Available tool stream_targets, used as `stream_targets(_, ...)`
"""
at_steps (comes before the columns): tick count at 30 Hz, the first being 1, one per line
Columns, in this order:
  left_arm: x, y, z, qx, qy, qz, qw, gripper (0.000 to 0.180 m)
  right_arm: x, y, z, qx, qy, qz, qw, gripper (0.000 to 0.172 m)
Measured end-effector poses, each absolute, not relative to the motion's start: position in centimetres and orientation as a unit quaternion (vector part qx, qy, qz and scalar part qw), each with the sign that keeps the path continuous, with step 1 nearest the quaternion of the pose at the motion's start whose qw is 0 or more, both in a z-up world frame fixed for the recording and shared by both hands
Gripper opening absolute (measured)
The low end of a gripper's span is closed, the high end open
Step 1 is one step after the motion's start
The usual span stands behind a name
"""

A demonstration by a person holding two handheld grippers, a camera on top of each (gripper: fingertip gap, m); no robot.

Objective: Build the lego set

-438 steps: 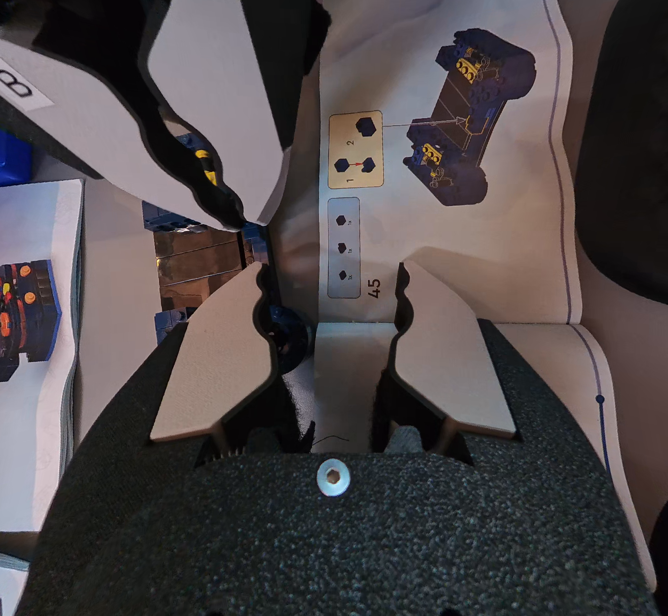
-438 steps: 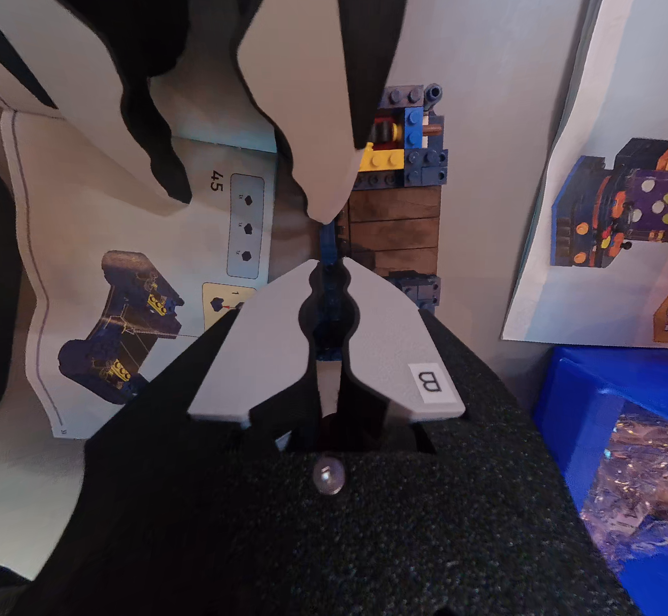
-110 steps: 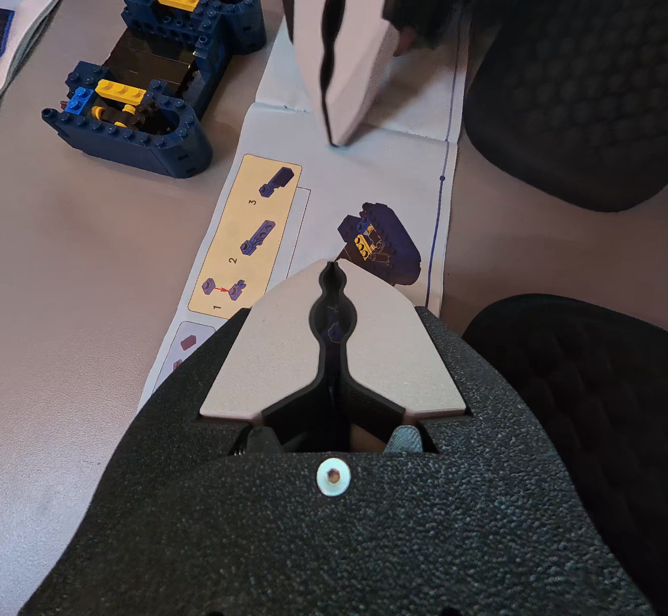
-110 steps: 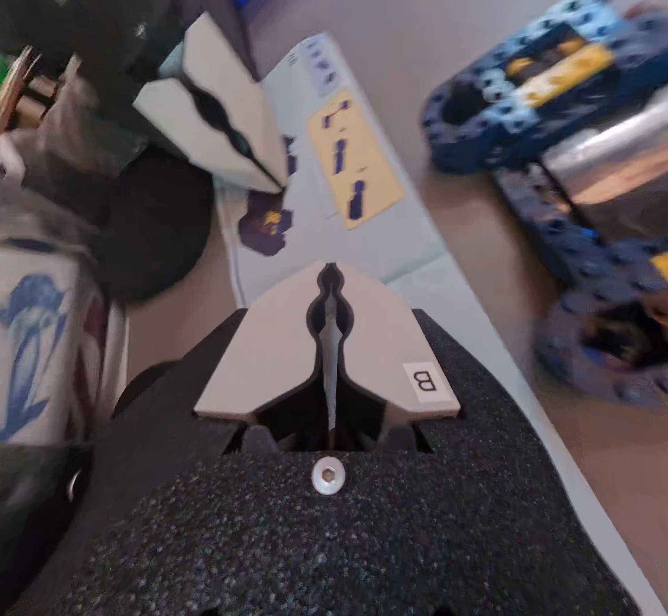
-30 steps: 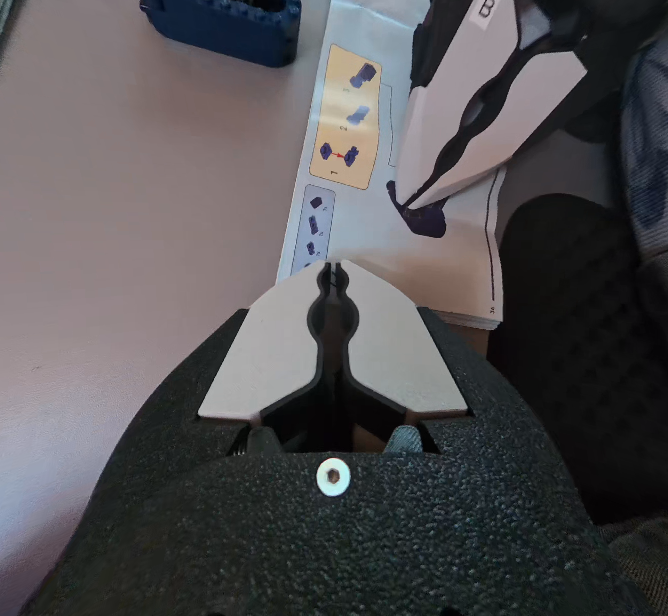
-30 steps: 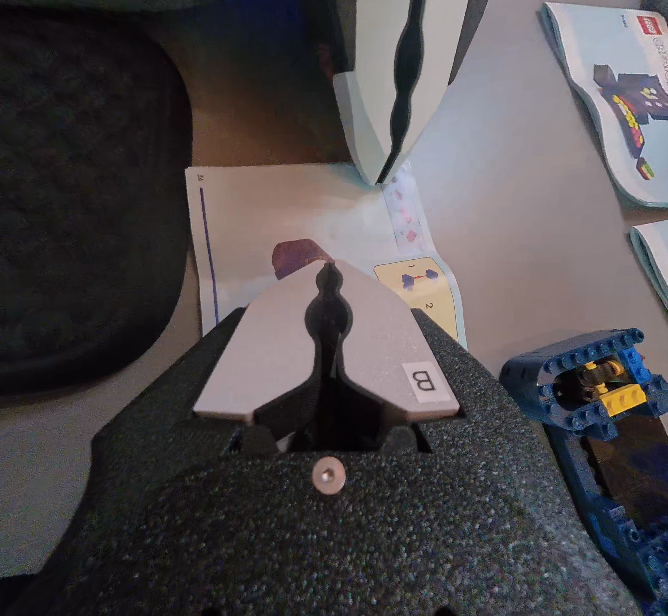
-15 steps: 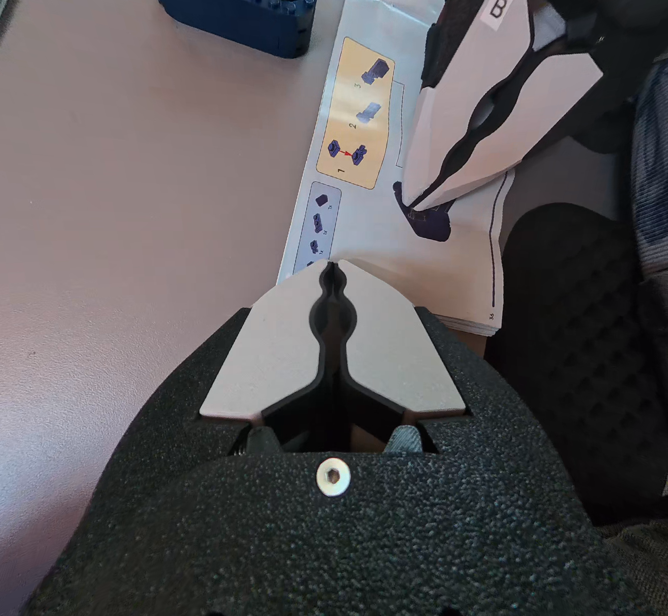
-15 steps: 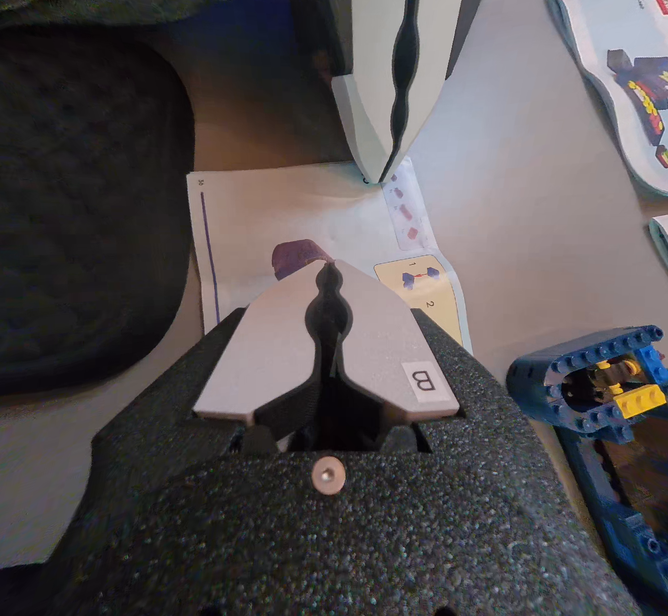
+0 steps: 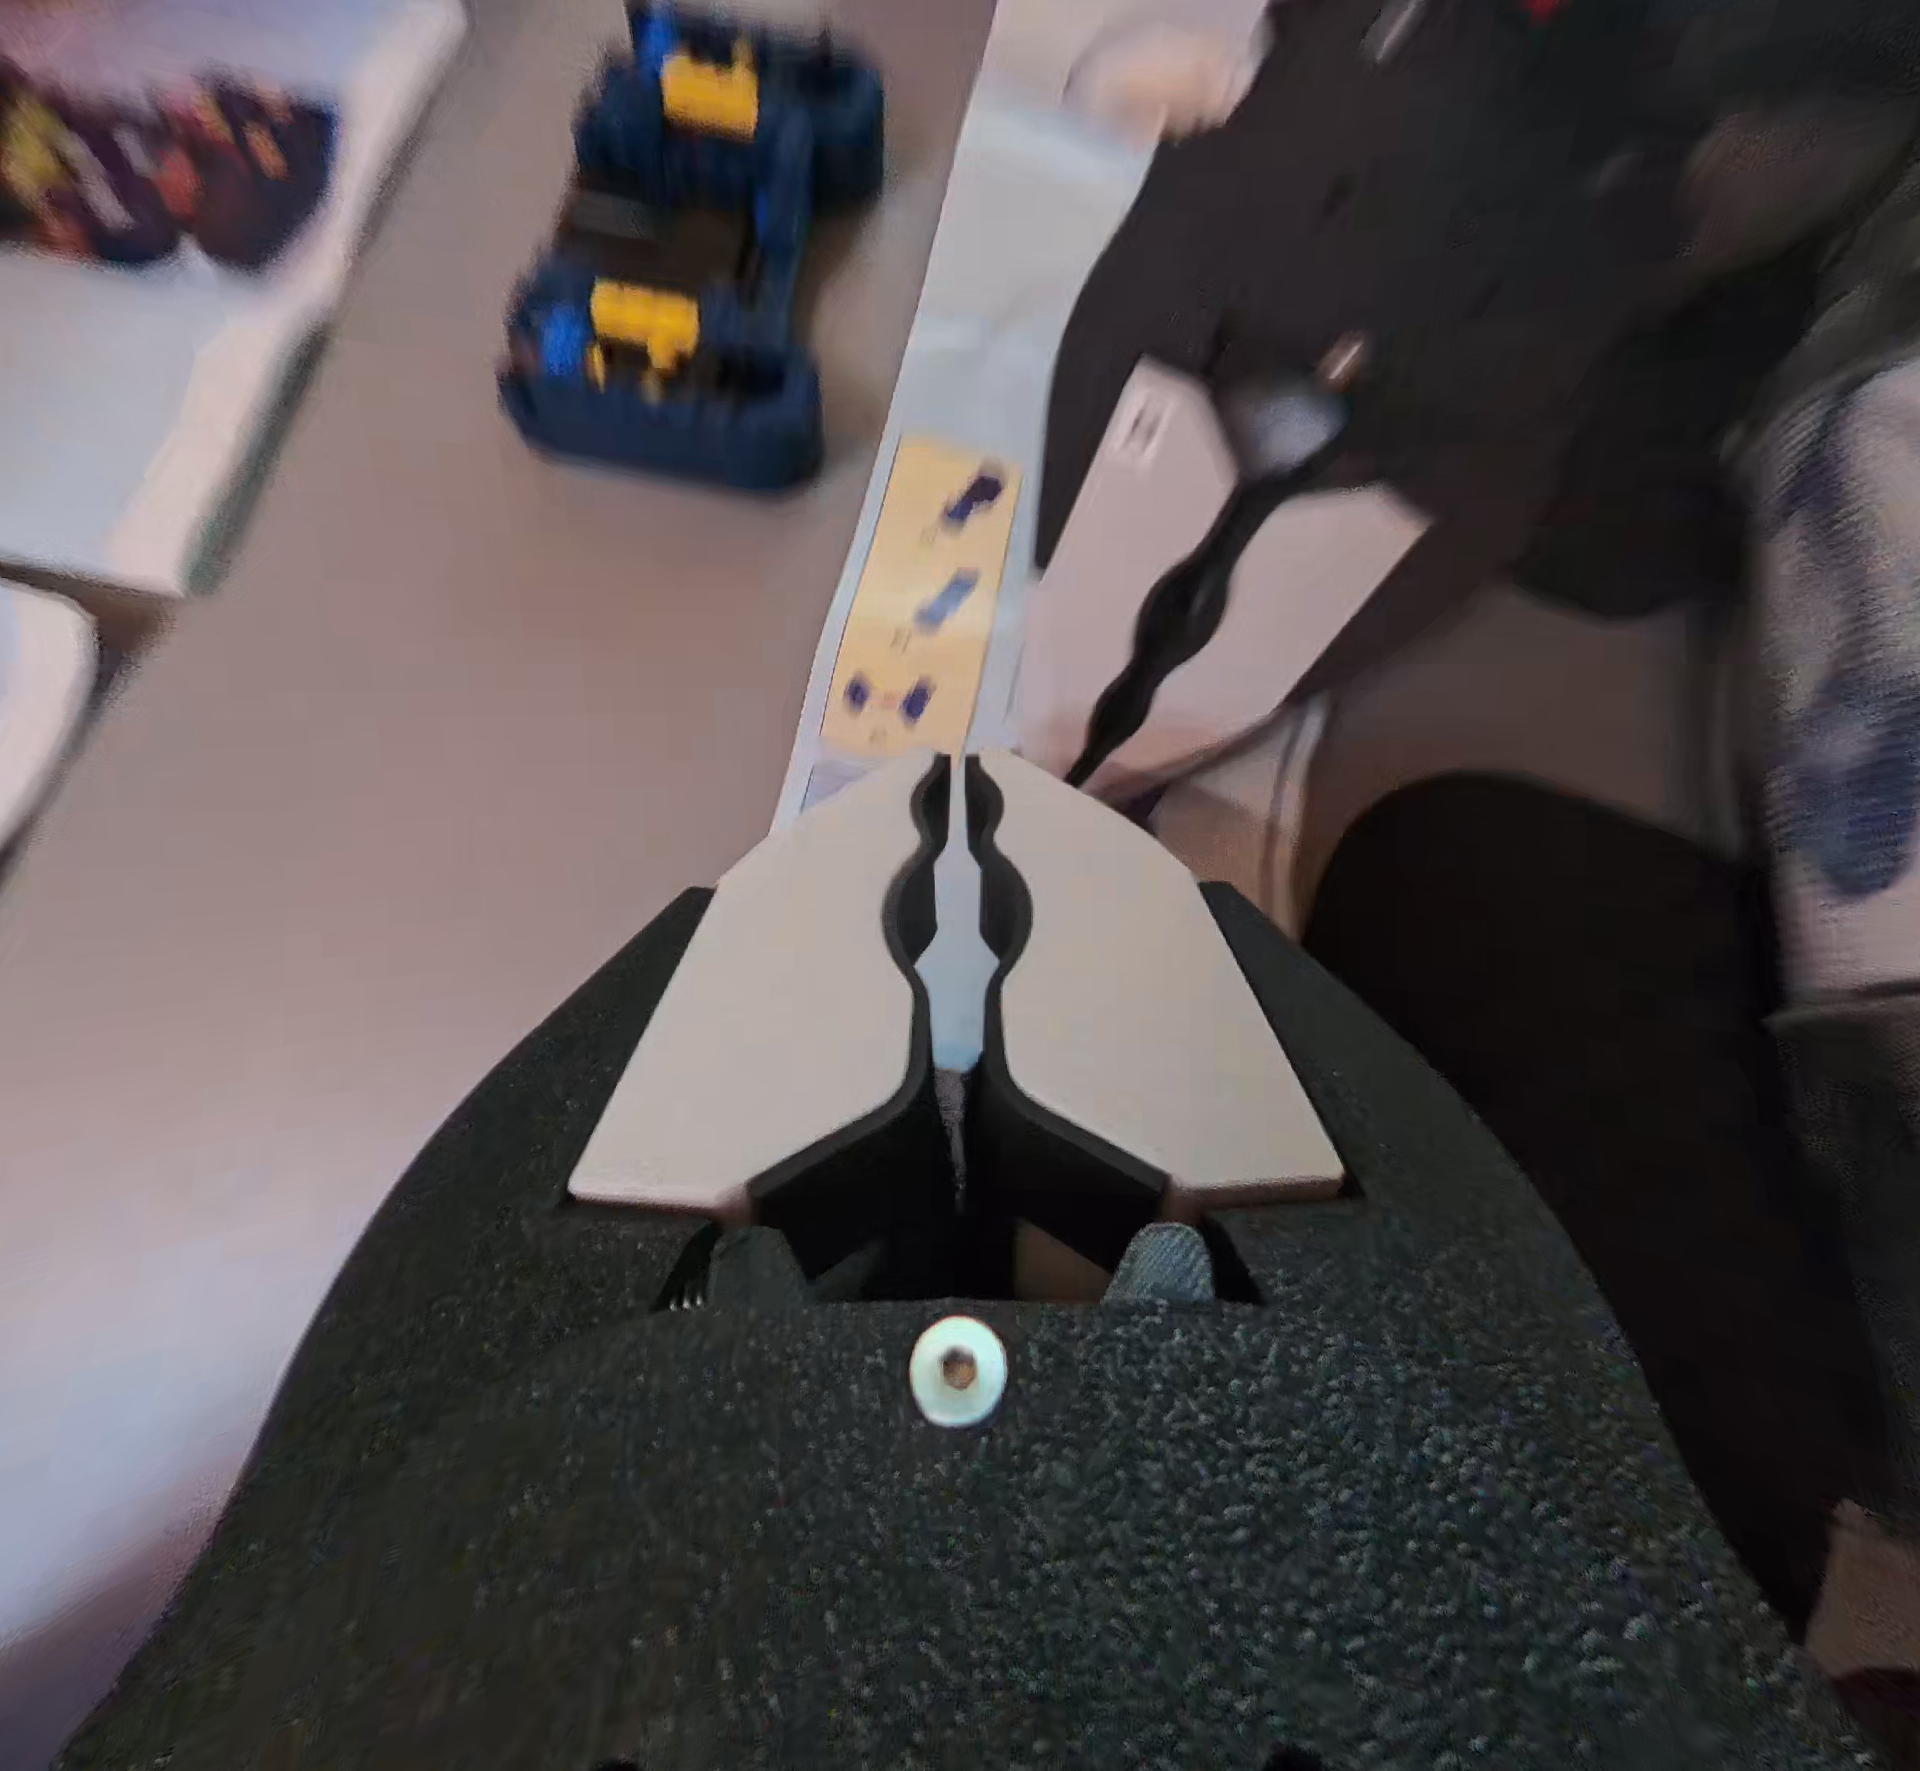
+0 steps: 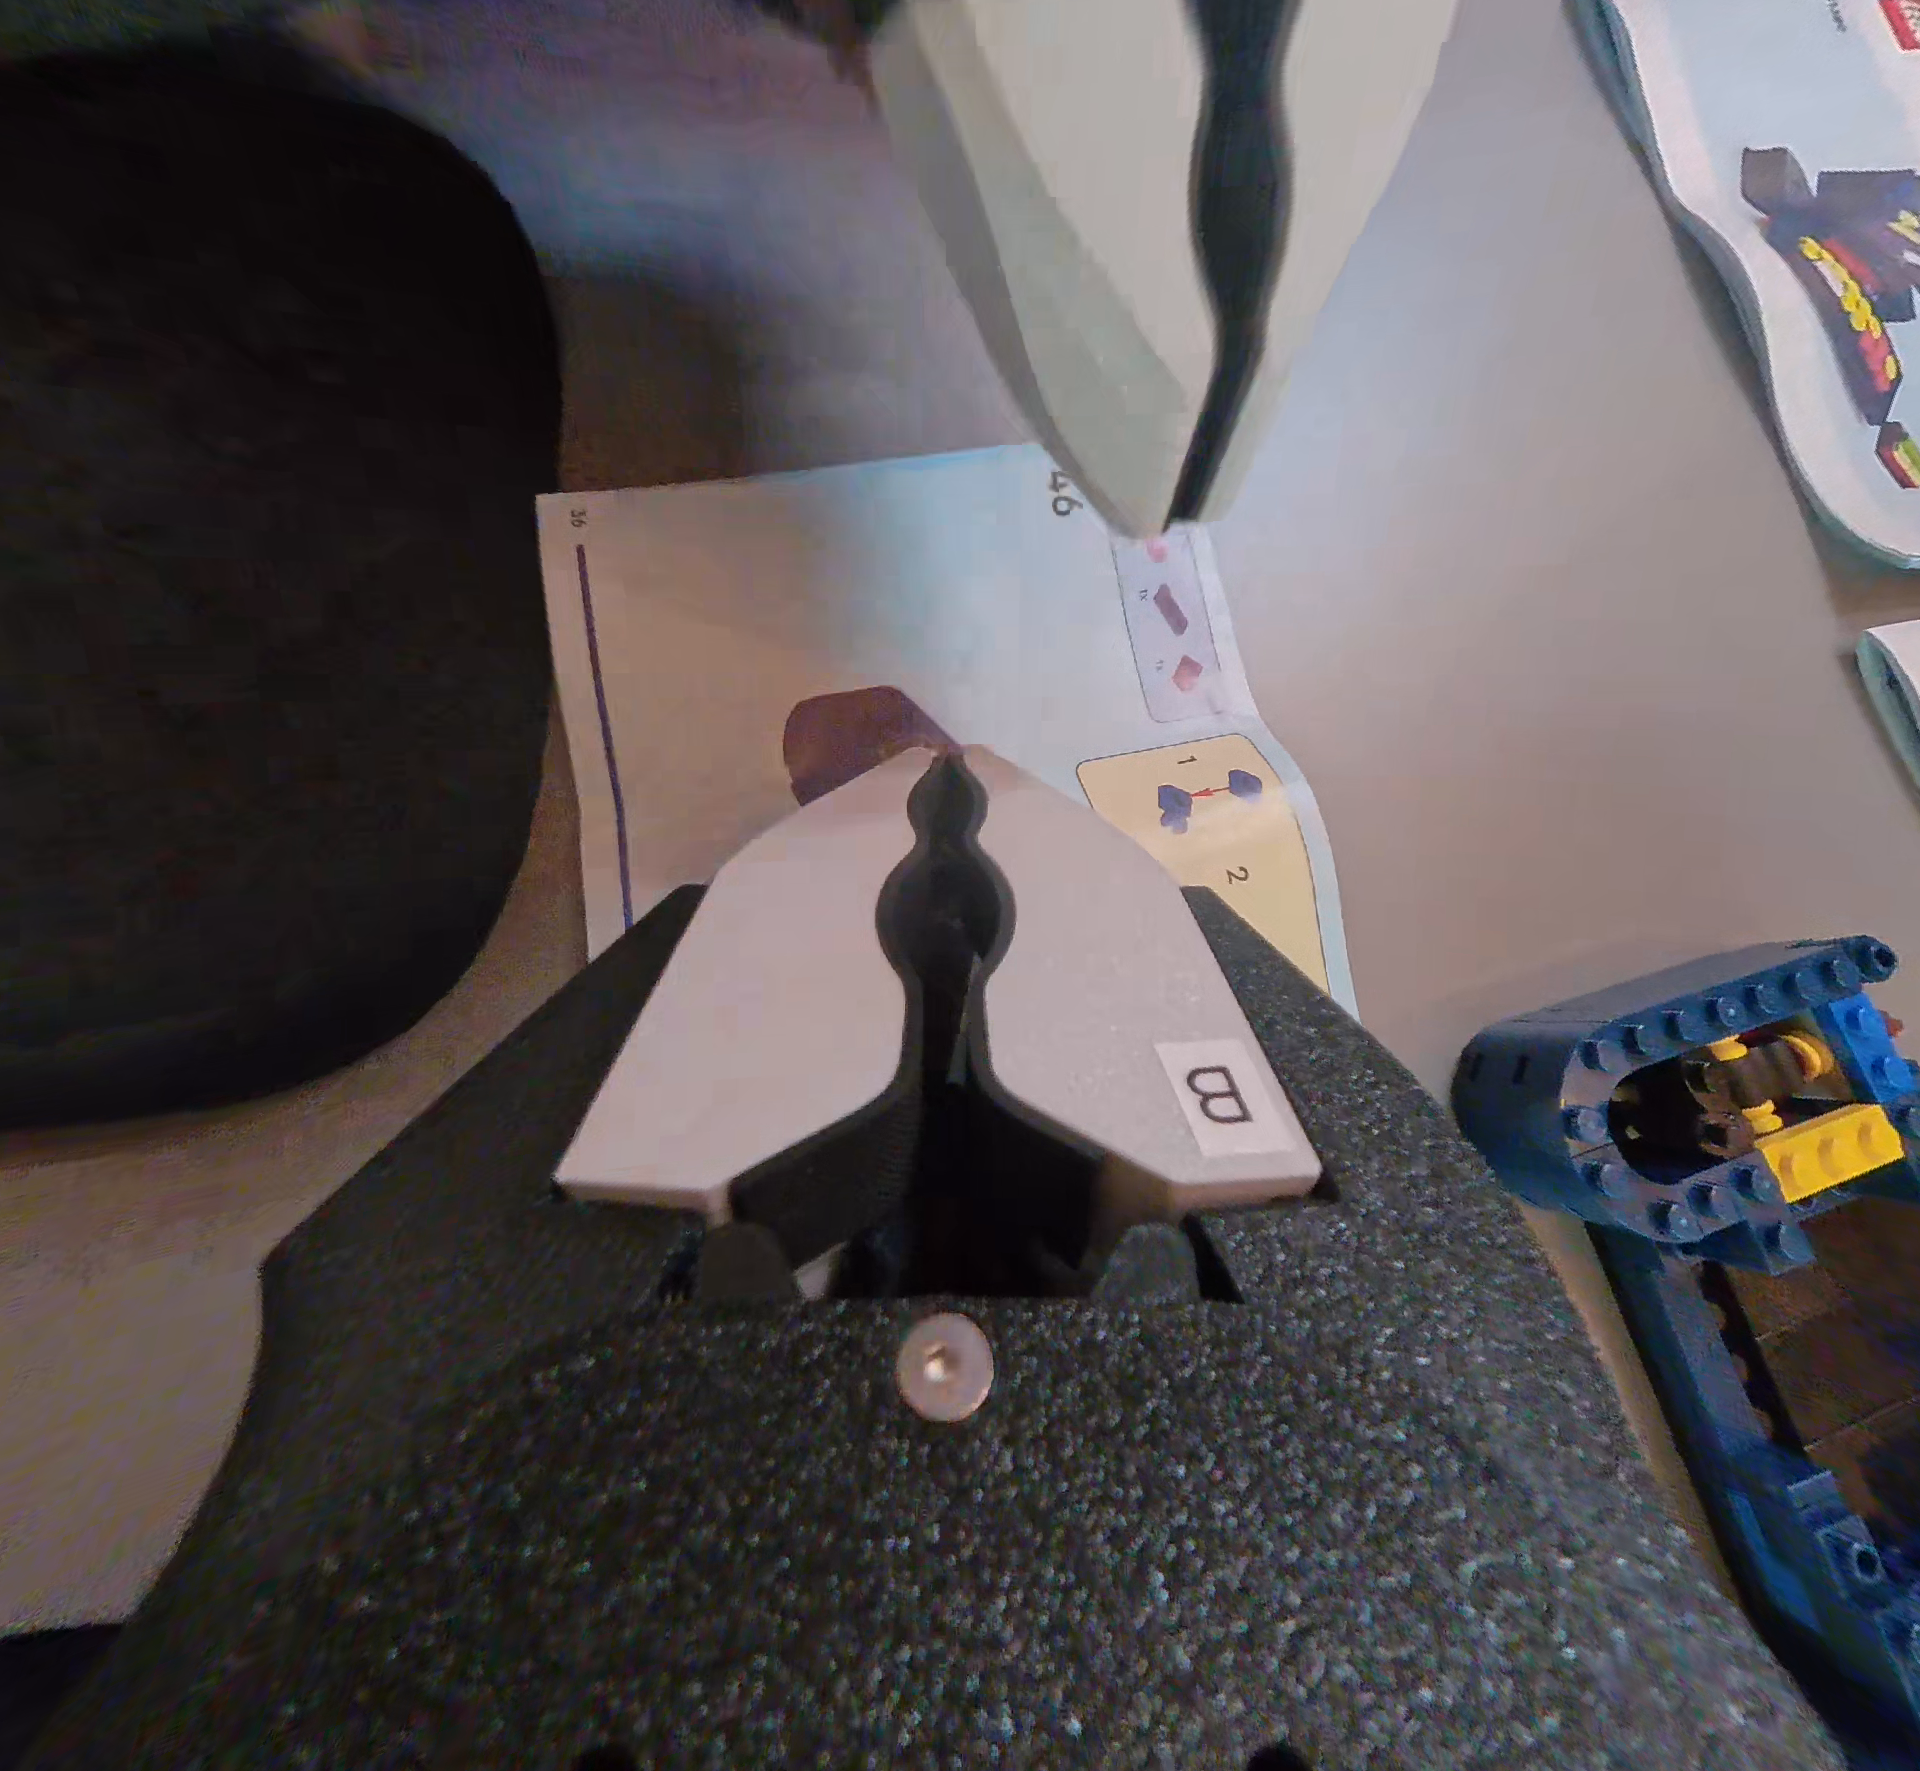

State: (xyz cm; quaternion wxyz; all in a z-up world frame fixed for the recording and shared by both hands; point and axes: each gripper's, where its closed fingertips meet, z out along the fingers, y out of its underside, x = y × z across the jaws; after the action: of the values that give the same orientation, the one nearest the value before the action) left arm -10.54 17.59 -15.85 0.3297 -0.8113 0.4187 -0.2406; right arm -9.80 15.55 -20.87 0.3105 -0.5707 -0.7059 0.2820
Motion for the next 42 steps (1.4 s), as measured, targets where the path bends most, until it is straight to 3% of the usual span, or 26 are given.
stream_targets(5,-15.9,14.2,-4.0,-0.785,0.336,-0.149,0.499,0.013,-9.8,15.6,-20.9,-0.57,-0.706,0.28,0.312,0.0)
stream_targets(8,-29.0,11.0,-1.4,-0.849,0.187,0.041,0.493,0.033,-9.7,15.6,-20.9,-0.569,-0.707,0.277,0.315,0.0)
stream_targets(10,-36.8,7.4,-3.9,-0.914,0.081,0.107,0.383,0.035,-9.7,15.5,-20.9,-0.566,-0.709,0.274,0.318,0.0)
stream_targets(12,-39.6,4.9,-7.6,-0.952,0.019,0.064,0.297,0.021,-9.7,15.5,-20.9,-0.565,-0.71,0.272,0.32,0.001)
stream_targets(18,-42.9,3.4,-16.6,-0.981,-0.042,0.011,0.188,0.024,-9.7,15.5,-20.9,-0.564,-0.711,0.269,0.322,0.001)
stream_targets(25,-43.5,3.4,-19.3,-0.987,-0.05,0.0,0.152,0.029,-9.7,15.5,-20.9,-0.562,-0.712,0.267,0.325,0.0)
stream_targets(30,-43.7,3.4,-20.6,-0.992,-0.046,0.012,0.117,0.024,-9.6,15.5,-20.9,-0.56,-0.713,0.265,0.327,0.0)
stream_targets(35,-43.7,4.0,-20.7,-0.989,-0.045,0.002,0.138,0.008,-9.6,15.5,-20.8,-0.557,-0.716,0.26,0.331,0.0)
stream_targets(38,-43.8,3.8,-20.6,-0.989,-0.038,0.003,0.14,0.008,-9.5,15.5,-20.8,-0.554,-0.717,0.256,0.335,0.0)
stream_targets(42,-42.2,4.7,-15.1,-0.973,-0.035,0.031,0.228,0.008,-9.5,15.5,-20.8,-0.553,-0.718,0.254,0.337,0.0)
